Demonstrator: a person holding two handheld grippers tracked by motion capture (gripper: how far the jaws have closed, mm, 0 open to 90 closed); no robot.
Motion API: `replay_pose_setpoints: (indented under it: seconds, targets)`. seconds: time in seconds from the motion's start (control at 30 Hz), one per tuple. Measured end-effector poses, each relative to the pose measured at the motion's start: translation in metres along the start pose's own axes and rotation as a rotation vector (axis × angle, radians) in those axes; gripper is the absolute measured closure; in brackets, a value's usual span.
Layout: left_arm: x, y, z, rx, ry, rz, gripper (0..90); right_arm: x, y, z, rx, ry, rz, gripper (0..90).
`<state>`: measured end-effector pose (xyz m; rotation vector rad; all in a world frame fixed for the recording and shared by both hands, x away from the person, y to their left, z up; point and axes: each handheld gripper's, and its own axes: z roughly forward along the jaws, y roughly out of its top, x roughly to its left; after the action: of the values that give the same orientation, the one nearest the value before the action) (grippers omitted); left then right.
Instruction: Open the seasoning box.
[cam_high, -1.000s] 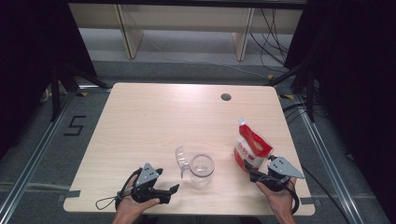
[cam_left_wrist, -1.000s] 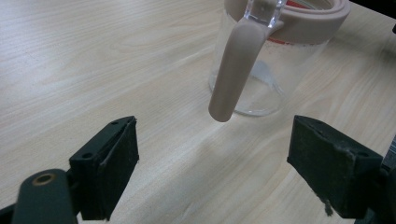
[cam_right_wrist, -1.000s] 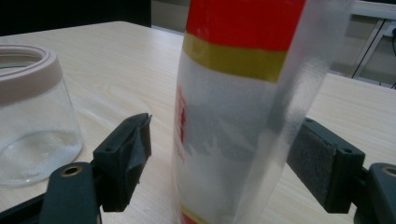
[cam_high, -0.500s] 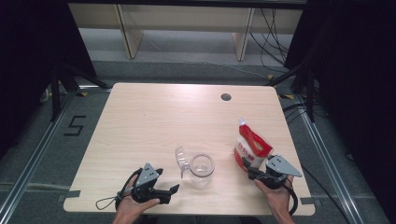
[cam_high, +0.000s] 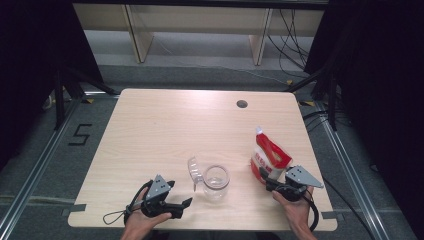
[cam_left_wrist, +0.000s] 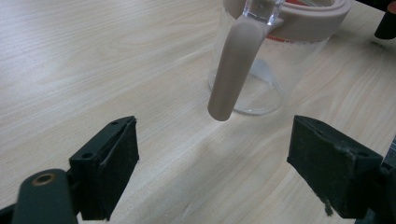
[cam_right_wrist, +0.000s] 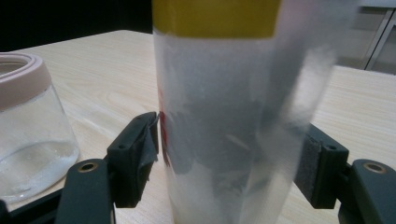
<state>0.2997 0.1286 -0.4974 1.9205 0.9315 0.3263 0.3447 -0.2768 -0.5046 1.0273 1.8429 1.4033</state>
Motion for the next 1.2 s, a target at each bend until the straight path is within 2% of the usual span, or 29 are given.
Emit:
replay_pose_setpoints:
  seconds: [0.1,0.13,0.2,0.23,0.27,0.3,0.37,0.43,0.47,0.5,0.6,0.63,0.67,0.73,0.77,0.83,0.87,0.9,0.93,0.97,1.0,1.03,1.1,1.2]
  targets:
    - [0.0008,0.0011,0.0003,0.003,-0.003,0.021,15.6,-0.0014,-0.0007,0.0011,-0.005,-0.003,-0.035,32.1]
    - [0.0,0.0011,0.0009,-0.003,-0.003,0.014,15.6,0.0003,-0.0013,0.0018,-0.012,0.003,-0.018,32.1]
    - [0.0002,0.0012,0.0013,0.0,-0.008,0.021,15.6,0.0004,-0.0017,0.0021,-0.016,0.005,-0.019,32.1]
    - [0.0,0.001,0.0018,0.0,-0.008,0.019,15.6,0.0005,-0.0017,0.0012,0.0,-0.002,-0.016,32.1]
    - [0.0001,0.001,0.0021,0.001,-0.008,0.019,15.6,-0.0012,-0.0019,0.0022,-0.004,0.006,-0.034,32.1]
    - [-0.0003,0.0011,0.0024,-0.001,-0.003,0.015,15.6,-0.0014,-0.0024,0.0031,-0.014,0.019,-0.028,32.1]
    - [0.0002,0.0014,0.0026,0.005,-0.008,0.015,15.6,0.0017,-0.0028,0.0018,0.004,0.009,-0.006,32.3]
    - [-0.0011,0.0013,0.0032,0.0,-0.007,0.002,15.6,0.0009,-0.0033,0.003,-0.005,0.015,-0.026,32.4]
    - [-0.0008,0.0015,0.0031,0.005,-0.007,0.008,15.6,0.002,-0.0035,0.0029,0.0,0.009,-0.017,32.3]
    - [-0.0011,0.0015,0.0031,0.005,-0.005,0.007,15.6,-0.0001,-0.0031,0.0033,-0.001,0.017,-0.039,32.4]
    - [0.0,0.0017,0.0032,0.004,-0.007,0.02,15.6,-0.0013,-0.0037,0.0041,0.001,0.019,-0.041,32.4]
    - [0.0001,0.0015,0.0033,0.005,-0.006,0.018,15.6,0.0019,-0.0043,0.0032,0.006,0.008,-0.009,32.4]
    - [0.0001,0.0014,0.0032,0.006,-0.006,0.019,15.6,0.0011,-0.0043,0.0041,0.001,0.025,-0.006,32.4]
    - [-0.0001,0.0013,0.0032,0.001,-0.007,0.015,15.6,0.0023,-0.0046,0.0048,-0.001,0.018,0.007,32.3]
    - [0.0006,0.0015,0.0028,0.006,-0.006,0.022,15.6,0.0009,-0.0044,0.0056,-0.003,0.028,-0.012,32.3]
    - [0.0006,0.0015,0.0027,0.008,-0.003,0.021,15.6,0.0011,-0.0049,0.0068,-0.001,0.046,-0.002,32.1]
    - [0.0006,0.0013,0.0029,0.007,-0.006,0.02,15.6,0.0011,-0.0049,0.0068,-0.001,0.046,-0.002,32.1]
    - [0.0006,0.0013,0.003,0.004,-0.004,0.02,15.6,0.0018,-0.0055,0.0075,-0.004,0.024,-0.006,32.0]
    - [0.0005,0.0015,0.0023,0.007,0.0,0.016,15.6,0.0033,-0.0059,0.0079,-0.007,0.027,0.01,32.1]
    - [-0.0002,0.0014,0.0019,0.002,0.006,0.001,15.6,0.0002,-0.0052,0.0085,0.003,0.056,-0.014,32.1]
    - [0.0003,0.0015,0.0019,-0.006,0.005,-0.003,15.6,0.0023,-0.0052,0.0077,0.014,0.046,0.005,32.1]
    - [0.0011,0.0015,0.0014,-0.002,0.007,0.003,15.6,-0.0006,-0.0052,0.0096,0.01,0.043,-0.028,32.1]
    - [0.0012,0.0012,0.0021,-0.005,0.005,-0.005,15.6,-0.0009,-0.0052,0.0097,0.009,0.043,-0.029,32.1]
    - [0.0008,0.0016,0.0023,0.002,0.003,0.017,15.6,-0.0006,-0.0052,0.0103,0.01,0.039,-0.026,32.1]
